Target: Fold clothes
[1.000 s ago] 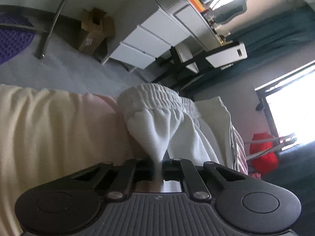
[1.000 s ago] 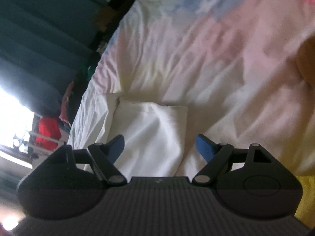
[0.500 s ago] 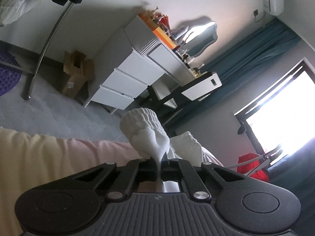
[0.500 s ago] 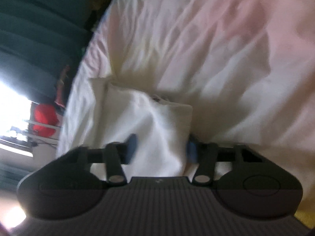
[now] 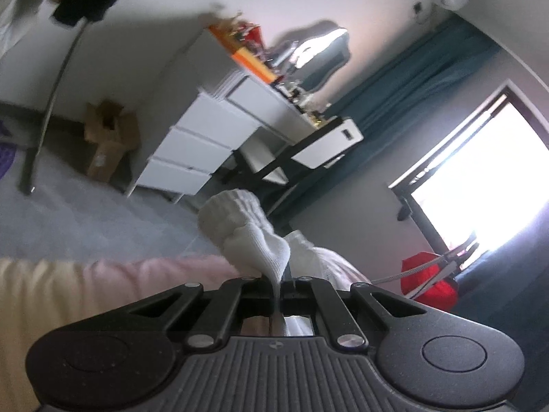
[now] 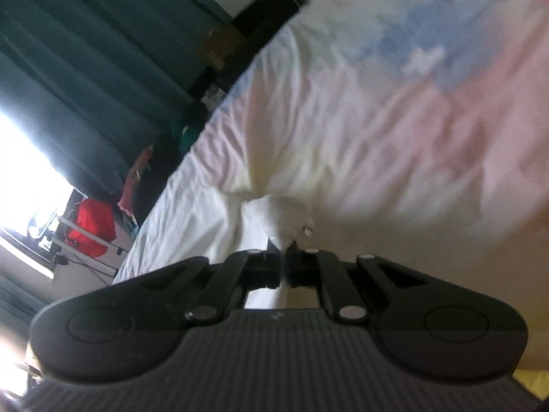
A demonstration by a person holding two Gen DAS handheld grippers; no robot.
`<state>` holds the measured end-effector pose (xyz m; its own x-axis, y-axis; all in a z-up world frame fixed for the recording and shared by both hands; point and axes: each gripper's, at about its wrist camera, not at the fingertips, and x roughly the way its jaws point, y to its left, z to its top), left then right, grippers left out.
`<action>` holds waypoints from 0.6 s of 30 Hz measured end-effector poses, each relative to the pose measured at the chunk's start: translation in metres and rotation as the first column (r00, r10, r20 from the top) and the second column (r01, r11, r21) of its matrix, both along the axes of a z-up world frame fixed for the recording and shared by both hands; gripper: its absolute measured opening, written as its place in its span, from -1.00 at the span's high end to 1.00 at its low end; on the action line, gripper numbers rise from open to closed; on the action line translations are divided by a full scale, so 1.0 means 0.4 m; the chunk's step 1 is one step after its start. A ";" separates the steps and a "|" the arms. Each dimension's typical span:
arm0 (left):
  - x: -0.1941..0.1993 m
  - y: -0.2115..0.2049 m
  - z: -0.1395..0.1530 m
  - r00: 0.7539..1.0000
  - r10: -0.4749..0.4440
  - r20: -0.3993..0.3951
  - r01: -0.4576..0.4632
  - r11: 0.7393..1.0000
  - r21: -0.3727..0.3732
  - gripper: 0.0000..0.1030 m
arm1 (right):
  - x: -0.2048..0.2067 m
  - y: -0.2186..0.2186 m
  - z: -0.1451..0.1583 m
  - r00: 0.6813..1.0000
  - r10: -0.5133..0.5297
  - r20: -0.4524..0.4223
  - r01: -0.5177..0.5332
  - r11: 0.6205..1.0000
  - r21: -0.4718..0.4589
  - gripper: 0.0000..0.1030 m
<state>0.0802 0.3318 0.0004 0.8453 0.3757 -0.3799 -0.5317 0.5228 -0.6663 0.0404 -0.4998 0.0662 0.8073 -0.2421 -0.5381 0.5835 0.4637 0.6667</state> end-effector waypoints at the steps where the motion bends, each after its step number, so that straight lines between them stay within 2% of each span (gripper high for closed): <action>1: 0.024 -0.001 0.019 1.000 -0.010 0.001 0.010 1.000 0.009 0.96 | 0.020 -0.005 0.016 1.000 -0.003 0.004 0.003 1.000 -0.009 0.89; 4: 0.116 -0.004 0.077 0.999 -0.041 -0.003 0.041 0.998 0.042 0.96 | 0.114 -0.019 0.065 1.000 -0.006 0.016 0.007 0.999 -0.039 0.89; 6: 0.205 -0.016 0.107 0.998 -0.058 -0.028 0.060 0.993 0.103 0.96 | 0.222 -0.021 0.064 1.000 -0.001 -0.010 0.001 0.998 -0.062 0.89; 9: 0.354 -0.029 0.110 0.996 -0.060 -0.066 0.069 0.988 0.138 0.95 | 0.382 -0.024 0.063 0.999 0.005 -0.049 -0.010 0.995 -0.098 0.89; 12: 0.521 -0.034 0.075 0.991 -0.053 -0.127 0.071 0.987 0.141 0.95 | 0.543 -0.026 0.061 0.996 0.010 -0.088 -0.021 0.991 -0.132 0.89; 15: 0.691 -0.063 0.019 0.974 -0.070 -0.215 0.115 0.972 0.204 0.95 | 0.702 -0.029 0.056 0.992 0.012 -0.127 -0.033 0.986 -0.165 0.89; 18: 0.832 -0.077 -0.053 0.952 -0.073 -0.297 0.147 0.961 0.236 0.94 | 0.804 -0.028 -0.020 0.984 -0.002 -0.178 -0.029 0.985 -0.170 0.89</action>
